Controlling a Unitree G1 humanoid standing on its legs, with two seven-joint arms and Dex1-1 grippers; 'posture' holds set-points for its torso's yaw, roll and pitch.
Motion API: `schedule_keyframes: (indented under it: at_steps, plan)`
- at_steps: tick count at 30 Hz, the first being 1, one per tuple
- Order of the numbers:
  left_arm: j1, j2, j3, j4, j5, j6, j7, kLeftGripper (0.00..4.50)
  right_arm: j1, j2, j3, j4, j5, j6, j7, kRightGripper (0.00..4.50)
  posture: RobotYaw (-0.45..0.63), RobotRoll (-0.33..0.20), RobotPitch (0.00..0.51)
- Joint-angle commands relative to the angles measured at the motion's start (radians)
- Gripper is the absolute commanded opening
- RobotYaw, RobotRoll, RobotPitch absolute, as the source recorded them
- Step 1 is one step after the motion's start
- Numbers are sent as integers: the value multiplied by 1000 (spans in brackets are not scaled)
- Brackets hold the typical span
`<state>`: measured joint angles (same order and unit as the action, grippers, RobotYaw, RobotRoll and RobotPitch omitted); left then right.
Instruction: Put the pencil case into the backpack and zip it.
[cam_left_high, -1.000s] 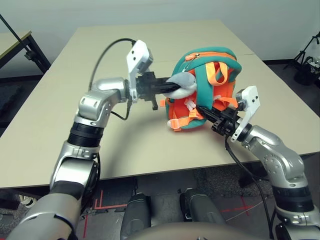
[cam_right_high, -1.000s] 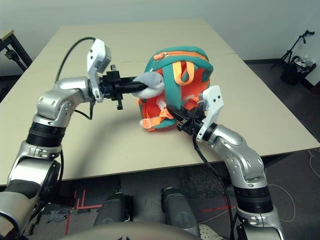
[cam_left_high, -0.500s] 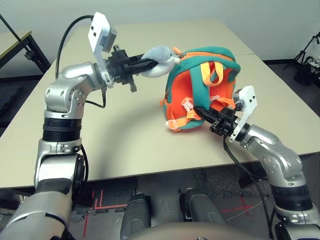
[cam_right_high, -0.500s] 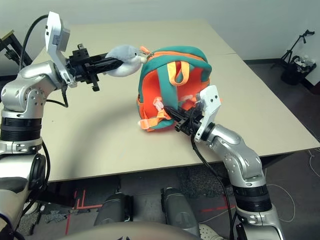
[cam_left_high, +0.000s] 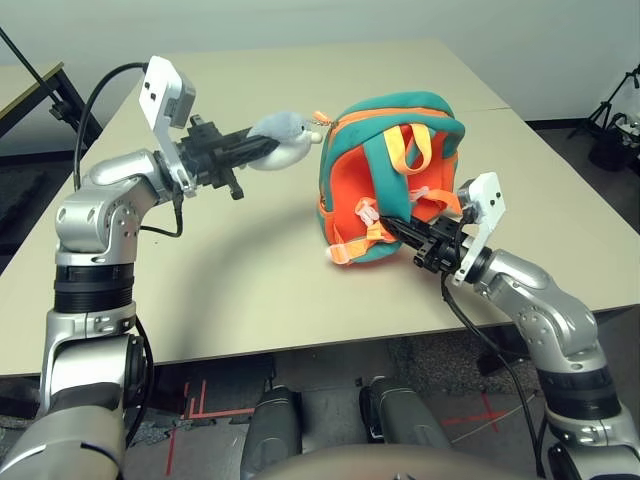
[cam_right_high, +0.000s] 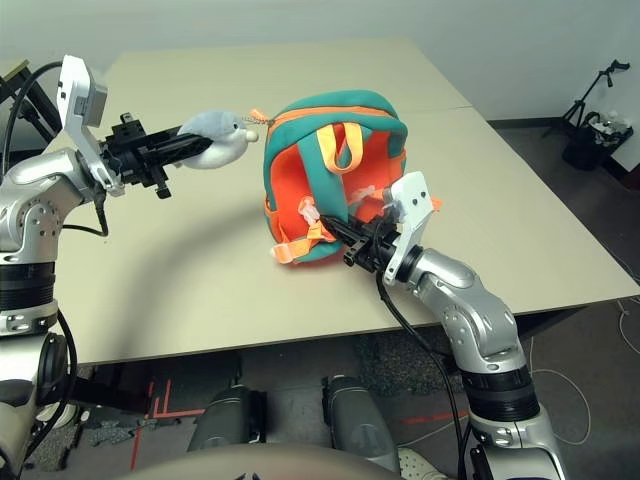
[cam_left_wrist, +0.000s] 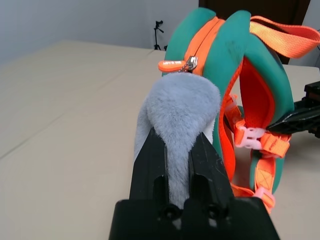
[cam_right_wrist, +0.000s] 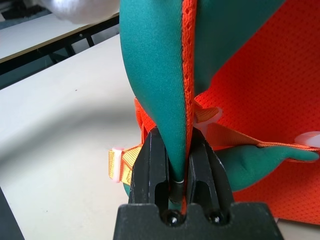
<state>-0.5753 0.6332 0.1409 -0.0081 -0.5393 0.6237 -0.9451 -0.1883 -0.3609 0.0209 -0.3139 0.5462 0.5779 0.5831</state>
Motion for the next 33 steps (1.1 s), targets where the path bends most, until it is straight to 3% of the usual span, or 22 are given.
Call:
schedule_keyframes:
  at_steps: [1,13,24,33]
  plan:
    - [43,3,20,-27,-13,24,33,178,4,-4,23,10,-1,15,21,128,-154,0,27]
    - [141,-11,-1,6,1,26,50,178,4,-9,25,6,1,18,20,128,-158,0,28]
    - [267,-46,-112,48,40,10,30,178,4,-6,28,7,1,17,19,128,-155,0,33]
    - [260,-71,-128,83,54,-27,39,178,-1,-10,29,9,2,18,24,128,-153,0,34]
